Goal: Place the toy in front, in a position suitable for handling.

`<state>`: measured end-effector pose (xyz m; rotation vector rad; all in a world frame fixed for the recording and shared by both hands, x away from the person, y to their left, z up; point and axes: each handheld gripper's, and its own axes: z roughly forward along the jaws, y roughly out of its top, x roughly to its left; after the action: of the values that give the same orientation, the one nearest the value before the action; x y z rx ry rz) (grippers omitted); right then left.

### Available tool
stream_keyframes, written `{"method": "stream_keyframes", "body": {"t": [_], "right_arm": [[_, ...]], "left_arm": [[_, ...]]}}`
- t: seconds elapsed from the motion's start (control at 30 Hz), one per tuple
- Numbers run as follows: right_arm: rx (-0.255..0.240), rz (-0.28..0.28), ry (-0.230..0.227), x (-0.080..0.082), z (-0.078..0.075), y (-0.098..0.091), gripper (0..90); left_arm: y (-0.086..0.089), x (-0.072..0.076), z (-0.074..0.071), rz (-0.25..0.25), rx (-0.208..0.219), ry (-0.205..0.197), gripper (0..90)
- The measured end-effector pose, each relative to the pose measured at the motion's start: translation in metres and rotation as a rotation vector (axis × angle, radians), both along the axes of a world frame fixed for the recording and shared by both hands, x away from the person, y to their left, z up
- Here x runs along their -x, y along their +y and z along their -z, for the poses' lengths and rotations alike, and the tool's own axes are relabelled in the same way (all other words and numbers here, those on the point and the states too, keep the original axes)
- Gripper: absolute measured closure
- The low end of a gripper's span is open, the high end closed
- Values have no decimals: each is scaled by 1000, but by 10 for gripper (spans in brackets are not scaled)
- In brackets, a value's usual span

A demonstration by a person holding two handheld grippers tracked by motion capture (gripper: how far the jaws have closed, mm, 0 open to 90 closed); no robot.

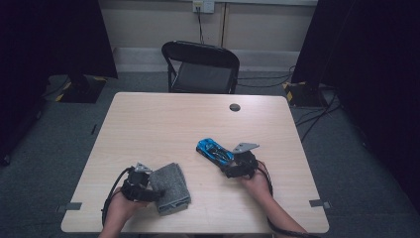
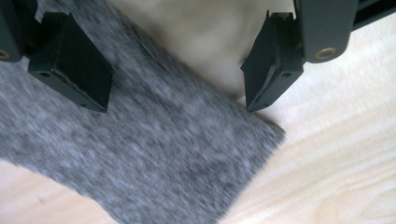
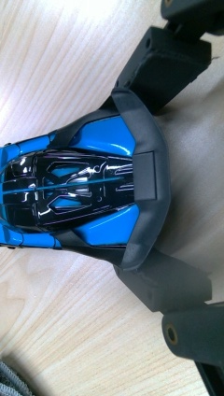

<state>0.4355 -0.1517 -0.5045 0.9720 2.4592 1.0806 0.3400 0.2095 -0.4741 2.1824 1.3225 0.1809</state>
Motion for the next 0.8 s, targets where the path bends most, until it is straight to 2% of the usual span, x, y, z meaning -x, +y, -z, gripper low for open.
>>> {"method": "stream_keyframes", "body": {"t": [0.03,0.17,0.23,0.33,0.43,0.5,0.63,0.8], "right_arm": [[0,0,0,0,0,0,208],[-1,1,1,0,0,0,208],[0,0,1,0,0,0,208],[-1,1,1,0,0,0,208],[-1,1,-1,-1,0,1,208],[-1,0,-1,-1,0,1,208],[-1,0,-1,-1,0,1,208],[-1,0,0,-1,0,1,208]], "left_arm": [[0,-5,0,-8,15,5,233],[-3,-25,4,-12,29,22,235],[-7,-33,4,10,33,17,240],[-15,-45,5,45,13,-5,235],[-23,-58,5,40,16,-16,232],[-28,-64,3,30,5,-49,239],[-40,-61,-10,34,-5,-122,267],[-48,-43,-21,43,14,-150,291]]}}
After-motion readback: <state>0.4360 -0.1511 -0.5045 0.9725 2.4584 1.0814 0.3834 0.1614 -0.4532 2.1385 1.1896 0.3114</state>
